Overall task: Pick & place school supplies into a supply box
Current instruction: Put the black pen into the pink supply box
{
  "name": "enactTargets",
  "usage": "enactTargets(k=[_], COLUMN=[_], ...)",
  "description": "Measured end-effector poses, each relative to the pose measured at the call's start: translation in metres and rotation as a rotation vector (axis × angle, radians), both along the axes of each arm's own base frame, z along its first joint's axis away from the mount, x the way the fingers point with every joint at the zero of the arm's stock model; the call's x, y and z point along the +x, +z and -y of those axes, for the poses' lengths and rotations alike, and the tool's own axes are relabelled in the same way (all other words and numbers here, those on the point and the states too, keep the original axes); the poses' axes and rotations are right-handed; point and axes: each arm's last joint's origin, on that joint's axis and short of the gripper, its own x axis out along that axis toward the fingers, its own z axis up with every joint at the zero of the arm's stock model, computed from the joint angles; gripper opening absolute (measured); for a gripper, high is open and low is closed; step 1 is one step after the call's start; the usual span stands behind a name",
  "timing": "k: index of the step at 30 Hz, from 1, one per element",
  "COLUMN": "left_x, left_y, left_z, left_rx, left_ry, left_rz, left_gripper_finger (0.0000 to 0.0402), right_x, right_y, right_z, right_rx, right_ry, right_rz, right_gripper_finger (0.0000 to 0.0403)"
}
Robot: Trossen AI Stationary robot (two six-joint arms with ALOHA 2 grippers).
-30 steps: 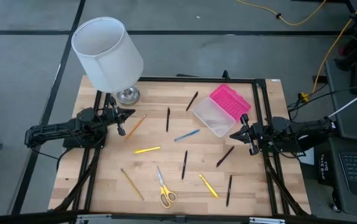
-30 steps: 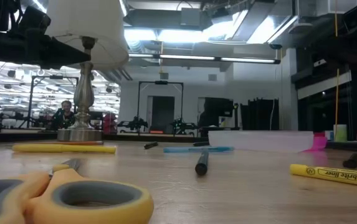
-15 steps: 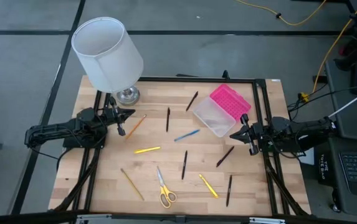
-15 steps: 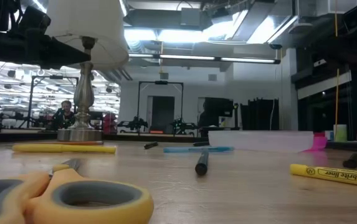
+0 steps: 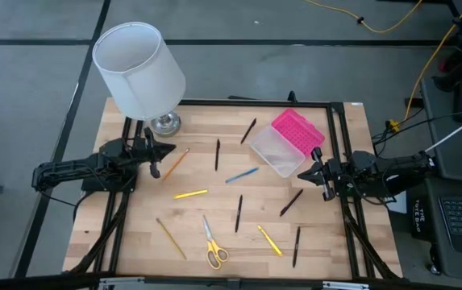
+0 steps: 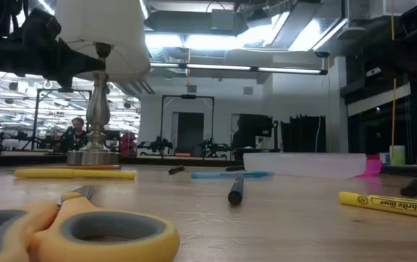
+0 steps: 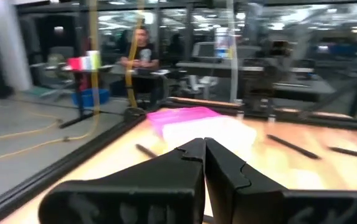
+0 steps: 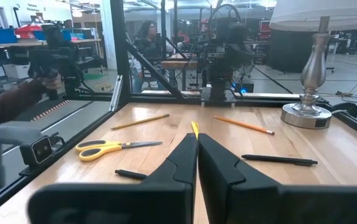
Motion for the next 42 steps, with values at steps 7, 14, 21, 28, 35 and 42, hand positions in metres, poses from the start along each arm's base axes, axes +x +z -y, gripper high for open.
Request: enactTargets(k=[7,14,21,28,35,42], left_x=[0.001,0.001,0.001,0.001,0.003,0.007], left_y=[0.0,0.0,0.0,0.0,-0.002,0.001], left_z=[0.005,0.005,0.005,0.005,0.002,0.001], left_rx=[0.095,0.095,0.07,0.024,0.037,0.011], left_ry=[-0.186,-0.174,-0.167,-0.168,-0.094,-0.098], left_rz=[-0.019,-0.019,-0.014,-0.002,-0.035,-0.01], left_gripper_finger=[0.0003,0.0003,0.0003,0.0001,0.0001,0.0001], right_x=[0.0,0.0,0.0,0.004,0.014,0.035], right_y=[-0.001,-0.001,0.0,0.003,0.007,0.036], right_z=[0.001,0.001,0.003,0.004,0.005,0.003], right_rx=[0.122,0.067,0.049,-0.025,-0.028,-0.043], right_ry=[-0.046,-0.049,-0.101,-0.17,-0.238,-0.26], right_rz=[-0.024,-0.017,-0.007,0.018,0.028,-0.061], right_gripper_finger=[0.0019,0.0006,0.0004,0.0002,0.0002,0.0001])
